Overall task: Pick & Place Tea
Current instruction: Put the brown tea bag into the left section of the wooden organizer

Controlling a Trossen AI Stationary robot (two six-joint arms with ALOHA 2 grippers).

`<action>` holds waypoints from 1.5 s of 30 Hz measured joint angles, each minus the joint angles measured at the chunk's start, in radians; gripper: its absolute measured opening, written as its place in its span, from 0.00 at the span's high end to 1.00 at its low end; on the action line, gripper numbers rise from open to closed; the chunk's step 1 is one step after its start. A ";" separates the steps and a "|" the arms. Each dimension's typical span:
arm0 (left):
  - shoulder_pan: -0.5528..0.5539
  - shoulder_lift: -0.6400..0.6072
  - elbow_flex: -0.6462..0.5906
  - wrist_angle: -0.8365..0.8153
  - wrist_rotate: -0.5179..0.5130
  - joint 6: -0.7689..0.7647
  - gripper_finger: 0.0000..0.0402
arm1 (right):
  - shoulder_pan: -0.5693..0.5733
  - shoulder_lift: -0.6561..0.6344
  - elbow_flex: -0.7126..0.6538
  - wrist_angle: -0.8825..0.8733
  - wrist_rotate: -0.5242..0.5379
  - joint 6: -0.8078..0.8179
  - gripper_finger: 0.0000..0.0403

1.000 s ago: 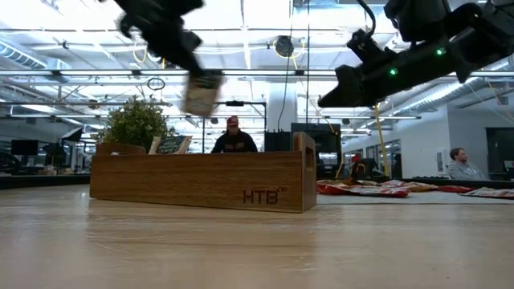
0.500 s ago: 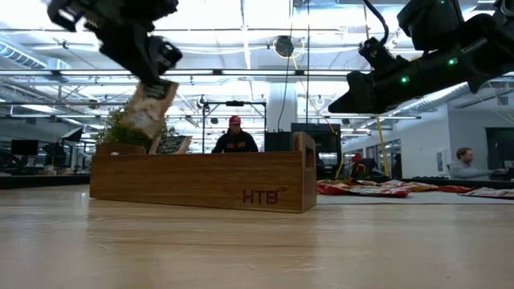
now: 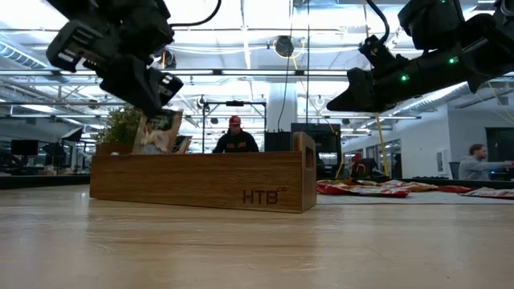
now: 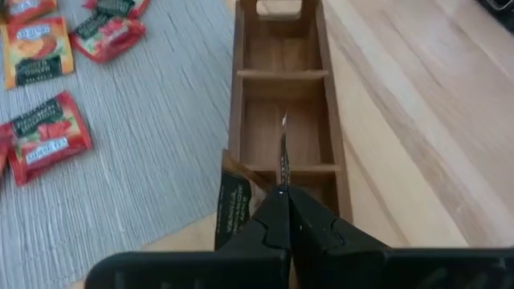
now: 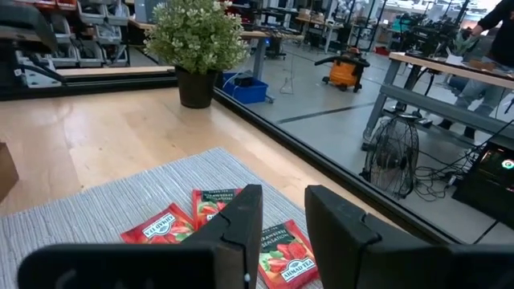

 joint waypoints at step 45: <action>0.013 -0.002 -0.151 0.292 -0.211 0.002 0.71 | 0.000 0.000 0.000 0.003 0.000 0.020 0.79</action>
